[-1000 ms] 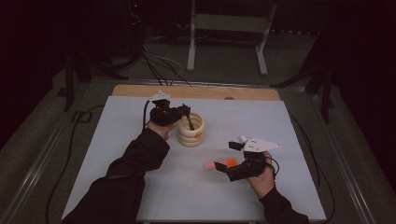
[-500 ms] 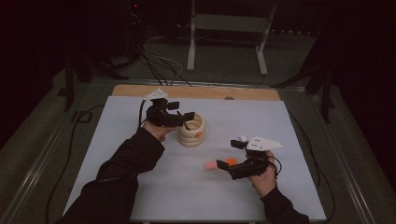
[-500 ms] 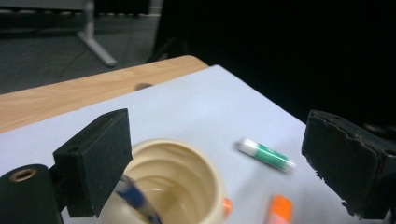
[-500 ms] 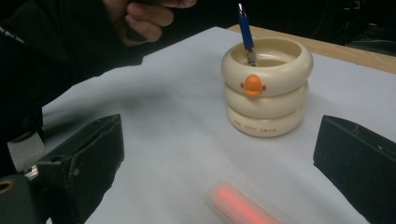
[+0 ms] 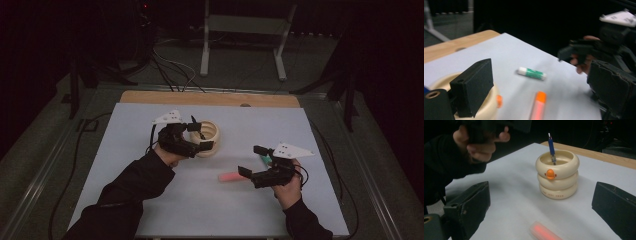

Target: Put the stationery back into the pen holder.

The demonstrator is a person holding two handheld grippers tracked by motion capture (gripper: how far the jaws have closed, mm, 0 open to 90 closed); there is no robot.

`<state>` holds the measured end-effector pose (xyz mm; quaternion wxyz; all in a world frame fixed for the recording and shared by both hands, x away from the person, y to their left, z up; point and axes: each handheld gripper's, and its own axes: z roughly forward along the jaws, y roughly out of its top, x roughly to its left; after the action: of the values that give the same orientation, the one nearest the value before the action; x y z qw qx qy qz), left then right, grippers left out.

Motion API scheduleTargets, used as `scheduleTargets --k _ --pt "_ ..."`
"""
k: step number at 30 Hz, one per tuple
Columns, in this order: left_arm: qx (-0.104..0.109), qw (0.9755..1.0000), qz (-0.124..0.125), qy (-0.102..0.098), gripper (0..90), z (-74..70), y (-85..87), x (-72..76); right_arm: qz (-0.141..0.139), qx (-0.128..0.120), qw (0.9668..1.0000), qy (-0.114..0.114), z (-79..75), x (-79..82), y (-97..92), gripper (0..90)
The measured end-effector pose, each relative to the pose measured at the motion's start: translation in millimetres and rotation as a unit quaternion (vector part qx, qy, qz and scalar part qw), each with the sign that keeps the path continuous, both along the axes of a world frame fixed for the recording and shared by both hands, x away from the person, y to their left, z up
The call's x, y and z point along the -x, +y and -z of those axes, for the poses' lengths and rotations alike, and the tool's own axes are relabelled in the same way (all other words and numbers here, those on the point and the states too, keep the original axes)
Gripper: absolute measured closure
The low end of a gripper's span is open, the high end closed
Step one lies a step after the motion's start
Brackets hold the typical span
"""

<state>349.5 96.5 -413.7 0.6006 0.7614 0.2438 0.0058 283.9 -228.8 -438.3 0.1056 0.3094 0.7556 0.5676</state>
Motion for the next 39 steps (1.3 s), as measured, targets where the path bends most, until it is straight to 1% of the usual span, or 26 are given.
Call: scheduleTargets --k 2,5,8,10,14,17,19,21,22,24,28,30,32,35,37,39 --pt "0.000 0.9999 0.011 0.000 7.3 5.9 -2.4 4.9 0.002 0.000 1.0000 -0.002 -0.7 -0.3 -0.9 1.7" --pt "-0.007 0.9998 0.021 -0.001 7.3 13.9 -6.3 9.9 0.003 0.000 1.0000 -0.001 -1.3 -0.1 -1.5 1.7" --pt "-0.017 0.9994 0.030 -0.003 7.3 23.6 -10.9 14.7 0.002 0.000 1.0000 -0.002 -1.3 0.1 -1.4 1.7" --pt "-0.030 0.9990 0.033 -0.007 7.3 30.0 -14.9 17.6 0.001 0.000 1.0000 -0.001 -1.1 -0.4 -1.5 1.7" --pt "-0.049 0.9977 0.045 -0.014 7.4 42.4 -21.9 21.9 0.002 -0.002 1.0000 -0.001 -1.8 -0.2 -2.1 1.7" --pt "-0.057 0.9968 0.054 -0.013 7.3 50.9 -26.0 23.5 0.002 -0.004 1.0000 -0.002 -2.4 0.0 -3.1 1.7" --pt "-0.069 0.9958 0.057 -0.017 7.4 56.4 -29.3 24.8 0.003 -0.004 1.0000 -0.001 -2.4 0.1 -3.6 1.7" --pt "-0.072 0.9953 0.063 -0.014 7.4 60.4 -31.4 25.3 0.003 -0.006 1.0000 -0.001 -2.8 0.4 -3.9 1.7" --pt "-0.079 0.9946 0.065 -0.016 7.4 62.9 -32.8 25.7 0.004 -0.006 1.0000 -0.001 -3.1 0.4 -4.0 1.7" --pt "-0.087 0.9935 0.073 -0.013 7.4 68.1 -35.9 26.2 0.004 -0.008 1.0000 -0.002 -3.5 0.0 -4.5 1.6" --pt "-0.114 0.9902 0.080 -0.012 8.0 78.8 -42.8 26.5 0.005 -0.008 0.9999 -0.004 -3.7 -0.3 -5.2 1.7" --pt "-0.122 0.9888 0.085 -0.004 8.0 83.7 -45.6 25.1 0.005 -0.008 1.0000 -0.003 -3.5 -0.4 -5.5 1.7" --pt "-0.135 0.9867 0.089 0.009 8.0 87.9 -48.2 23.1 0.006 -0.007 1.0000 -0.002 -3.3 -0.4 -5.5 1.7" --pt "-0.156 0.9831 0.094 0.015 8.3 93.7 -51.4 21.3 0.005 -0.008 1.0000 -0.002 -3.2 -0.4 -5.8 1.7" --pt "-0.167 0.9811 0.097 0.012 8.7 96.8 -53.4 20.6 0.005 -0.008 1.0000 -0.001 -3.0 -0.2 -5.6 1.7" --pt "-0.179 0.9791 0.097 0.008 13.2 99.6 -55.4 19.4 0.004 -0.007 1.0000 -0.001 -2.7 -0.3 -5.3 1.7"
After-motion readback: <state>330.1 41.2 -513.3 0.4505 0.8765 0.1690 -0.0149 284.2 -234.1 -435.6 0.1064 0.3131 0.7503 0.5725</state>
